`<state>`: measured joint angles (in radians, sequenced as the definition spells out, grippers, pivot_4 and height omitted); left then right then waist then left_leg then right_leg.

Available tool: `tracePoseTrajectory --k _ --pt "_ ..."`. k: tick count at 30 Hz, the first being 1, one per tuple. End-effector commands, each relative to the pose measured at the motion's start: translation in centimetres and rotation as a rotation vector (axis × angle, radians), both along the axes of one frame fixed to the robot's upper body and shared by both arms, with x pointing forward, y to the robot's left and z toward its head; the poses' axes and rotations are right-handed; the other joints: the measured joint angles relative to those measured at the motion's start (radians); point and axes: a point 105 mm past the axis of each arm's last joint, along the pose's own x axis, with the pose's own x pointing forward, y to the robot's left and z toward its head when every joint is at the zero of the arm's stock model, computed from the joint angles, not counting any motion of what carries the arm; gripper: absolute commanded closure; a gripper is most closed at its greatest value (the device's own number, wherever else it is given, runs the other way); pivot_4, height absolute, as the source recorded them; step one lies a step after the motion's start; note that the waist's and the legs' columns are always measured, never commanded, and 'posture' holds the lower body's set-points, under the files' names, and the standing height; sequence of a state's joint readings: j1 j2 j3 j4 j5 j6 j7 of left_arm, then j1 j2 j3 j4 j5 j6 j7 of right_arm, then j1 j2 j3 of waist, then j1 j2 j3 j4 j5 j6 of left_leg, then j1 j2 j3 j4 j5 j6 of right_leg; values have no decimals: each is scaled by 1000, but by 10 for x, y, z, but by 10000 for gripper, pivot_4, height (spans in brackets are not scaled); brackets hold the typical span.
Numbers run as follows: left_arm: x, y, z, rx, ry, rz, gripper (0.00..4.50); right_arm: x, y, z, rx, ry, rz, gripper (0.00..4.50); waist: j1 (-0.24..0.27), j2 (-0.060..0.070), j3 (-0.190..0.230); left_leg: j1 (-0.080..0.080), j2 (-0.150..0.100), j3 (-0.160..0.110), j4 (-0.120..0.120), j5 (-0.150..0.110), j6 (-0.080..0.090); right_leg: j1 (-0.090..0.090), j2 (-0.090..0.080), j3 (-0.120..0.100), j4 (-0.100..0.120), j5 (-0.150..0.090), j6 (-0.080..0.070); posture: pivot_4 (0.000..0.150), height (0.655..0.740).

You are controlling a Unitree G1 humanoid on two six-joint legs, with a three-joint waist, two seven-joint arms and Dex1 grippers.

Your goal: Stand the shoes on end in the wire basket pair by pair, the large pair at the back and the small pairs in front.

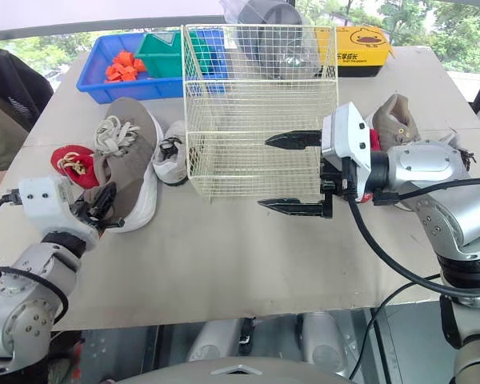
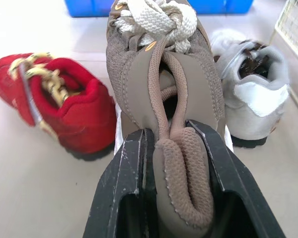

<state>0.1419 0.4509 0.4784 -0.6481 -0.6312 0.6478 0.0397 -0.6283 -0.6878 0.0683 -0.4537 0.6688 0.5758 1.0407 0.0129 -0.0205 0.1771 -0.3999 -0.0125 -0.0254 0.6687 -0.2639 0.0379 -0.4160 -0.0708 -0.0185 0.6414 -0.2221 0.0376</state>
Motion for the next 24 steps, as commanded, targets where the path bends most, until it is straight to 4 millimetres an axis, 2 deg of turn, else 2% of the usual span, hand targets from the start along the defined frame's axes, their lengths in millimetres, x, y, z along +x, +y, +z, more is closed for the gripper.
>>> tracePoseTrajectory --k 1,5,7,8,11,14,17,19,24 --pt "-31 0 97 175 -437 110 38540 3 8 29 67 -79 12 0 0 -3 2 0 0 -1 0 0 0 -1 0 -1 0 0 0 1500 7400" --pt "-36 -6 127 257 -531 88 38545 6 13 66 119 -135 64 0 1 -2 1 0 0 0 0 0 0 -1 0 -1 1 1 -2 1500 7400" --pt "-31 -21 139 345 -530 -48 38545 12 14 83 101 -167 70 0 3 -2 1 0 0 0 1 0 0 0 0 -1 1 1 -2 1500 7400" --pt "-30 -35 144 416 -527 -165 38545 16 13 91 76 -221 72 0 4 -2 1 0 -1 -1 1 0 0 0 0 -1 1 1 -2 1500 7400" --pt "-23 -53 147 598 -459 -405 38545 35 11 114 1 -357 20 0 1 -2 2 0 -1 -1 1 0 0 1 1 -3 0 -1 -5 1500 7400" --pt "-15 -54 147 736 -399 -565 38545 39 12 136 -90 -418 61 0 -10 3 5 0 -2 3 0 0 0 -2 5 -3 1 -1 -5 1500 7400" --pt "-4 -53 156 850 -389 -653 38545 41 19 163 -115 -410 72 0 -22 4 6 0 0 4 -2 1 -1 -4 7 -2 2 1 -1 1500 7400" --pt "2 -61 162 951 -400 -737 38545 47 25 170 -191 -400 50 0 -28 4 7 -2 1 3 -3 3 -4 -7 9 -4 2 1 -1 1500 7400" --pt "7 -77 170 1141 -452 -896 38545 51 44 168 -344 -362 93 0 -32 4 7 -3 3 9 -6 3 -5 -12 10 1 2 1 -1 1500 7400"
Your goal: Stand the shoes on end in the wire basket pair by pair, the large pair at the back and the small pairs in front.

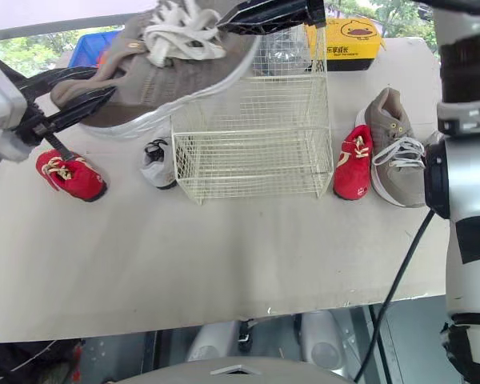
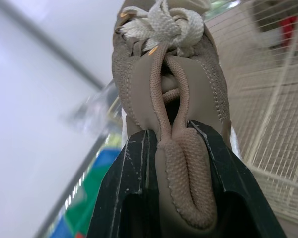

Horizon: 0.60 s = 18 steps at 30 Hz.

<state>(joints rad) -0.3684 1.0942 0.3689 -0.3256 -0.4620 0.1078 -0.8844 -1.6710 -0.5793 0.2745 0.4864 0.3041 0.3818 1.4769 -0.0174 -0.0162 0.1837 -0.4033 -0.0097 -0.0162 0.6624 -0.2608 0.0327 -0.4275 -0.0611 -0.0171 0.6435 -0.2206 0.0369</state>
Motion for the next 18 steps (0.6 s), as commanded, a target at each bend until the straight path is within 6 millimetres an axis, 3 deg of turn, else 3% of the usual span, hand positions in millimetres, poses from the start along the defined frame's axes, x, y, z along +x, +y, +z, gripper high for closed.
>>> tracePoseTrajectory --k 1,4,10,13,18 --pt "-4 -13 14 175 -120 -113 38545 0 17 1 -97 19 21 0 -2 0 0 -4 0 2 1 0 0 -5 0 2 1 0 0 1500 7400" --pt "-1 -22 17 231 -161 -174 38545 9 32 -8 -143 58 8 0 -3 0 0 -15 0 6 5 0 0 -17 0 5 7 1 2 1500 7400" --pt "2 -35 14 314 -238 -247 38545 24 47 -36 -269 120 -27 0 -2 0 0 -17 0 9 6 0 0 -20 0 6 9 1 2 1500 7400" --pt "0 -36 15 335 -281 -255 38545 29 44 -48 -327 118 -40 8729 -2 0 0 -17 0 8 7 0 0 -20 0 6 10 1 2 1500 7400" --pt "-1 -30 16 369 -337 -231 38545 31 41 -53 -348 105 -41 31637 -3 0 0 -16 0 8 8 0 0 -21 0 6 14 1 2 1500 7400"
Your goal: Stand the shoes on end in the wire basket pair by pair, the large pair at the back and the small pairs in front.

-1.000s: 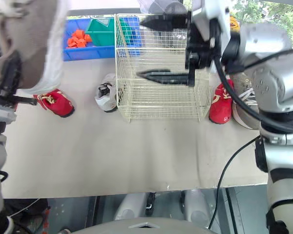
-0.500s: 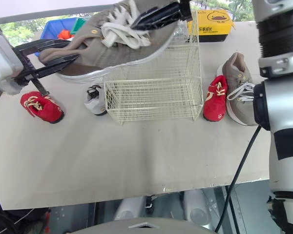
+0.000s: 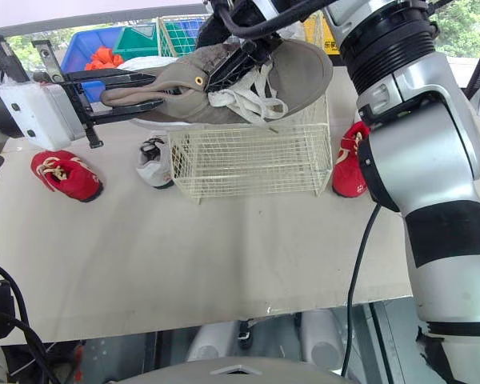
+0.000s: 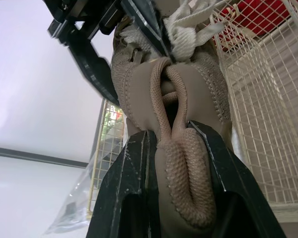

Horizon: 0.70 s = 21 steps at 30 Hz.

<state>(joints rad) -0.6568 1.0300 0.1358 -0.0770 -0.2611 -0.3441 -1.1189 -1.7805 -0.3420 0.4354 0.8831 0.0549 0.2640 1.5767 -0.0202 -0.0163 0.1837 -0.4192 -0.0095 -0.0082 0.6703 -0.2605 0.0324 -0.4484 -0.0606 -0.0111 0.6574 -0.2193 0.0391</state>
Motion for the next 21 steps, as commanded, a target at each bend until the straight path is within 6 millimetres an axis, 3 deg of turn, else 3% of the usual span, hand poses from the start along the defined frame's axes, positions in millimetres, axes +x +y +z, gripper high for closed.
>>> tracePoseTrajectory --k 1,2,3,6,7,9,13,15,18,21 --pt "-14 1 20 11 -154 -30 38545 -5 -4 4 -39 -37 30 35516 1 0 0 0 0 0 0 0 0 0 0 0 0 0 0 1500 7400" --pt "-14 3 20 19 -181 -22 38545 -4 -4 4 -37 -41 32 40789 1 0 0 0 0 0 0 0 0 0 0 0 1 0 0 1500 7400" --pt "-14 5 20 25 -199 -17 38545 -4 -5 4 -34 -44 34 43115 0 0 0 0 0 0 1 0 0 0 0 0 1 0 0 1500 7400" --pt "-15 15 22 -34 -173 5 38545 -2 -6 6 -3 -68 33 44871 -2 0 0 1 0 0 1 0 0 0 0 0 2 0 0 1500 7400" --pt "-17 18 24 -82 -136 7 28588 -3 -6 8 12 -66 32 45000 -4 0 0 1 1 0 1 0 0 0 0 0 3 0 0 1500 7400" --pt "-18 29 34 -292 -17 37 20028 -3 -7 14 80 -53 15 45000 -7 0 0 1 2 0 1 0 0 0 1 0 3 0 0 1500 7400" --pt "-23 60 50 -894 357 113 486 -9 -11 42 296 41 -23 45000 -15 0 0 1 2 -2 1 0 0 0 0 0 3 0 0 1500 7400" --pt "-28 73 39 -1125 524 156 486 -9 -14 53 392 54 -62 45000 -23 -1 0 1 3 -2 1 0 0 0 -1 0 3 0 0 1500 7400" --pt "-39 76 22 -1381 627 167 486 -7 -17 61 538 53 -116 45000 -19 -1 0 3 3 -3 0 0 0 0 -5 1 4 0 1 1500 7400" --pt "-44 44 -5 -1463 779 158 486 -9 -14 67 695 41 -151 45000 -14 -3 -1 3 2 -7 0 1 -2 1 -8 2 5 0 1 1500 7400"
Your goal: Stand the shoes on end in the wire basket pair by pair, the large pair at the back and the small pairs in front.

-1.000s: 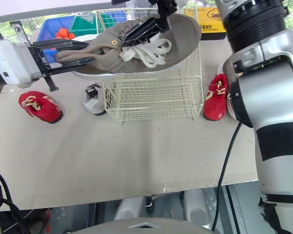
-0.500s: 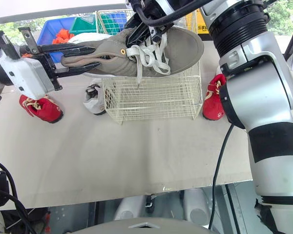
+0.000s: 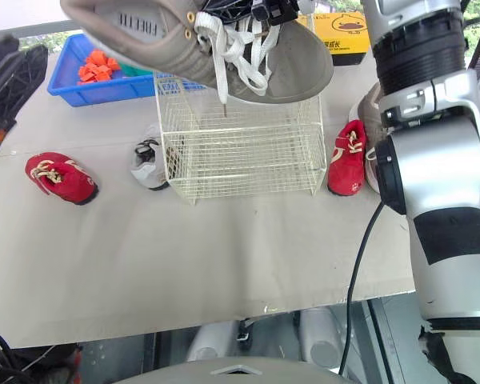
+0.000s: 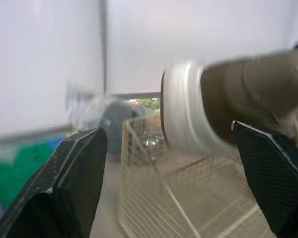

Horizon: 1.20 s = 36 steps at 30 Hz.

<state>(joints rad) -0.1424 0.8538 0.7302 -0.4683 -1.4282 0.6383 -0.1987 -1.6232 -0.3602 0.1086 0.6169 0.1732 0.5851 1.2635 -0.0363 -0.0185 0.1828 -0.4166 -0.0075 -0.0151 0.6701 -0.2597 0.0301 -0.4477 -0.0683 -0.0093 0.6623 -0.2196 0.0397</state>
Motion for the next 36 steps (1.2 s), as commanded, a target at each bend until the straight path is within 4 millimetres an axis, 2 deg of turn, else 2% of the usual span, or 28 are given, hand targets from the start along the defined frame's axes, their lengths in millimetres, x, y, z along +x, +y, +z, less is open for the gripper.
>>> tracePoseTrajectory --k 1,4,10,15,16,17,23,26,27,28,29,30,34,35,36 --pt "-10 -46 -8 -112 60 -97 486 -19 7 31 221 -65 -11 45000 7 -1 0 0 -1 0 0 0 -1 0 0 0 1 0 0 1500 7400" --pt "-6 -73 -13 -204 84 -139 486 -28 15 28 327 -28 -10 45000 23 -1 0 -1 -3 -3 0 2 -4 0 -1 -1 2 1 -2 1500 7400" --pt "31 -92 -1 -249 86 -130 486 -31 13 31 446 120 11 45000 38 -3 -2 0 -7 -6 2 4 -4 3 4 -3 1 2 -3 1500 7400" --pt "50 -99 3 -277 89 -158 486 -33 12 27 459 202 52 45000 31 -3 -2 0 -7 -2 2 4 -4 3 6 -3 0 2 -3 1500 7400" --pt "53 -101 4 -276 88 -178 5289 -34 10 24 457 222 62 45000 28 -3 -2 0 -7 -2 2 4 -4 3 6 -2 0 2 -3 1500 7400" --pt "54 -102 4 -278 87 -193 7206 -35 9 23 456 235 67 45000 26 -3 -2 0 -6 -1 2 4 -4 3 6 -2 0 2 -2 1500 7400" --pt "50 -114 9 -233 54 -316 34490 -33 4 12 418 273 65 45000 19 -3 -2 0 -5 0 2 4 -4 2 8 -1 1 2 -2 1500 7400" --pt "47 -114 12 -241 39 -354 44534 -29 1 11 418 290 53 45000 20 -3 -2 0 -5 0 2 4 -4 2 8 -1 1 2 -2 1500 7400" --pt "43 -117 10 -191 33 -374 44876 -28 0 11 423 298 47 45000 20 -3 -2 0 -5 0 2 4 -4 2 8 -1 1 2 -2 1500 7400" --pt "40 -119 8 -174 33 -389 44876 -27 -1 11 428 303 45 45000 19 -3 -2 0 -5 1 2 4 -4 2 8 -1 1 2 -2 1500 7400" --pt "39 -119 8 -173 33 -391 36733 -27 -1 12 433 308 47 45000 19 -3 -2 0 -5 1 2 4 -4 2 8 -1 1 2 -2 1500 7400" --pt "40 -118 8 -176 33 -385 35070 -27 -1 13 437 311 47 45000 20 -3 -2 1 -5 1 2 4 -4 2 8 -1 1 2 -2 1500 7400" --pt "47 -115 6 -189 50 -349 14853 -27 -3 13 435 309 44 45000 22 -3 -2 1 -5 1 2 4 -4 2 7 -1 1 2 -2 1500 7400" --pt "47 -115 7 -191 48 -346 11039 -28 -2 13 428 306 46 45000 22 -3 -2 0 -5 1 2 4 -4 2 7 -1 1 2 -2 1500 7400" --pt "48 -114 7 -195 48 -339 11039 -29 -2 12 421 300 50 45000 22 -3 -2 1 -5 1 2 4 -4 2 7 -1 1 2 -2 1500 7400"
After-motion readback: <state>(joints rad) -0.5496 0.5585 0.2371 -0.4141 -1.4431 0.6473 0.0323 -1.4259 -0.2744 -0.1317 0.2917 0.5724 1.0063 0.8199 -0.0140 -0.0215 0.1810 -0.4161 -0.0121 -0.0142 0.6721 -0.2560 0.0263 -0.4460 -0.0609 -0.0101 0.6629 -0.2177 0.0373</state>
